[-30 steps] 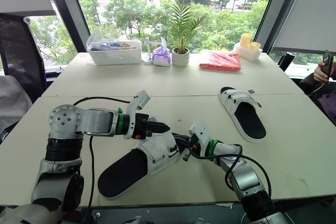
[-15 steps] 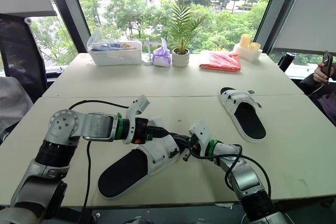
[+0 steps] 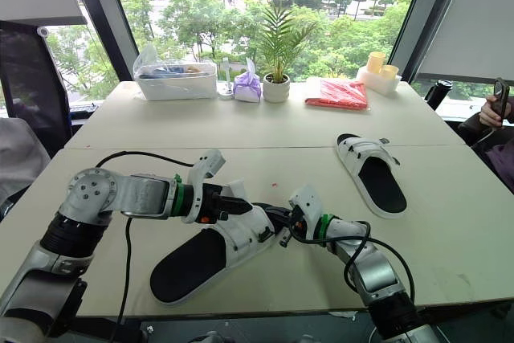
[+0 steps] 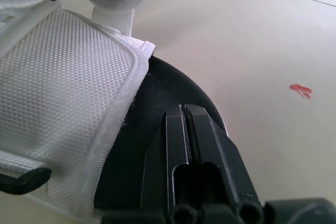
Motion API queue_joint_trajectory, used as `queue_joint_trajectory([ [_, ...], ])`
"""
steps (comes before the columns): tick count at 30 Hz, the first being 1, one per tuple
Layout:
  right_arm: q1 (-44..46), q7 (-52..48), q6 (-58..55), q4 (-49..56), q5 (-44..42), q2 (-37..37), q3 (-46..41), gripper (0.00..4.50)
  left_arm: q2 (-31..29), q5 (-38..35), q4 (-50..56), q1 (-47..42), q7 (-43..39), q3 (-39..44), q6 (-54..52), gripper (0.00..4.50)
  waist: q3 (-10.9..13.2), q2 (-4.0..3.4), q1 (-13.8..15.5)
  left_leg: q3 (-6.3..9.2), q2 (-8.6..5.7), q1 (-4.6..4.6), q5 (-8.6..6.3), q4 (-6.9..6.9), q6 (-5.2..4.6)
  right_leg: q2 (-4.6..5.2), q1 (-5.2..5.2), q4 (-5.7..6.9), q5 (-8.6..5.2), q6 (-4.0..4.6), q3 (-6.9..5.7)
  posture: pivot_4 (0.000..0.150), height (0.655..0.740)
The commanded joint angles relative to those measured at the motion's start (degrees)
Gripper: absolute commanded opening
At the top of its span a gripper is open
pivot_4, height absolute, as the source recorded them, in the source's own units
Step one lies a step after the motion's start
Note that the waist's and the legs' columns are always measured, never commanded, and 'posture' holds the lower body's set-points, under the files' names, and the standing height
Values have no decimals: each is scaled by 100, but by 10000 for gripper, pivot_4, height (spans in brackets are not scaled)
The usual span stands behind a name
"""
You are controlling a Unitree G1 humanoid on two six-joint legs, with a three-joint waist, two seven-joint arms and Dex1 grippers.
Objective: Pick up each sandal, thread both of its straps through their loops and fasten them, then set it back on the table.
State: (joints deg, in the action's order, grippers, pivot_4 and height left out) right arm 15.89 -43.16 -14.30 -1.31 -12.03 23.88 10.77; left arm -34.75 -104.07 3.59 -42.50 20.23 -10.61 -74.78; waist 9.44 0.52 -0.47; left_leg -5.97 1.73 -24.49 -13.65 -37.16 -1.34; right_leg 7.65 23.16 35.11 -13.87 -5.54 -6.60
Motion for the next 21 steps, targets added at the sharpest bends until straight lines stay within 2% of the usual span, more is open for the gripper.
queue_joint_trajectory([
  [1,-201,102,-200,-383,254,36,101,0,-18,72,223,-144,-181,-76,-47,690,0,0,0,0,0,0,0,0,0,0,0,0,0,0,0,1500,7400],
  [7,-240,119,-231,-329,248,39,97,0,-3,550,173,-328,-429,-109,-153,690,0,0,1,0,0,0,0,1,0,1,0,-1,0,0,0,1500,7400],
  [12,-265,139,-252,-294,241,34,88,0,100,592,107,-440,-547,-87,-169,690,0,0,5,0,0,-1,-1,2,-1,2,2,-3,0,0,0,1500,7400],
  [21,-280,155,-254,-312,246,27,103,0,23,20,-152,-377,-334,105,57,690,1,-1,8,1,1,-1,-1,7,-1,5,4,-4,0,0,1,1500,7400],
])
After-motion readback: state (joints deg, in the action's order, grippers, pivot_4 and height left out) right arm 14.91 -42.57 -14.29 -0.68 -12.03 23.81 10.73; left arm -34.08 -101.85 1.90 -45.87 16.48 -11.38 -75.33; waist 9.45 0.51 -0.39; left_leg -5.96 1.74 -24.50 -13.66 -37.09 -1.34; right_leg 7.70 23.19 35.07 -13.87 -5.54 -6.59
